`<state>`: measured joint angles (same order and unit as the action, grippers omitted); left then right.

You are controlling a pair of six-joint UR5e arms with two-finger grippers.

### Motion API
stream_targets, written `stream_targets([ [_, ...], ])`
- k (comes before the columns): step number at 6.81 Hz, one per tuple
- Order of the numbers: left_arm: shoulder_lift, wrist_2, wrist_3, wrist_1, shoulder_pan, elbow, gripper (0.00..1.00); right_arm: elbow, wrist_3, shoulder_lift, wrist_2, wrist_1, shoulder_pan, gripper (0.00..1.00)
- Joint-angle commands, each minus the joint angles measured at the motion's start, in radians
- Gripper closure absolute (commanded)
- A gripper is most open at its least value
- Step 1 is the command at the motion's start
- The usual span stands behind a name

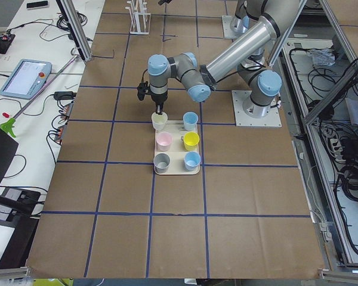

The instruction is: Transfer IKEA cup to right arm and place on rack

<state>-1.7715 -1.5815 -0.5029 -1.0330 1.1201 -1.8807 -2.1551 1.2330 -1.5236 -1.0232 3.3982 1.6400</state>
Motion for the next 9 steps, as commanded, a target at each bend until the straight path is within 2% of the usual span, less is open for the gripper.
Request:
stream_targets([
  [1,0.033,0.009,-0.002,-0.187,0.026,0.134,1.00,0.000,0.025,0.000,0.003,0.049,-0.002,0.00],
  [3,0.055,0.015,0.000,-0.335,0.136,0.268,1.00,-0.002,0.034,-0.001,0.002,0.049,0.001,0.00],
  [5,0.095,0.157,0.030,-0.358,0.269,0.295,1.00,0.000,0.121,-0.004,-0.004,0.047,0.001,0.00],
  [7,0.188,0.370,0.021,-0.337,0.285,0.252,1.00,-0.005,0.128,-0.003,-0.008,0.029,0.001,0.00],
  [8,0.228,0.506,0.014,-0.262,0.285,0.209,1.00,-0.032,0.178,-0.012,-0.014,0.041,0.003,0.00],
  [9,0.260,0.654,0.014,-0.133,0.287,0.137,1.00,-0.078,0.265,-0.012,-0.011,0.047,0.003,0.00],
])
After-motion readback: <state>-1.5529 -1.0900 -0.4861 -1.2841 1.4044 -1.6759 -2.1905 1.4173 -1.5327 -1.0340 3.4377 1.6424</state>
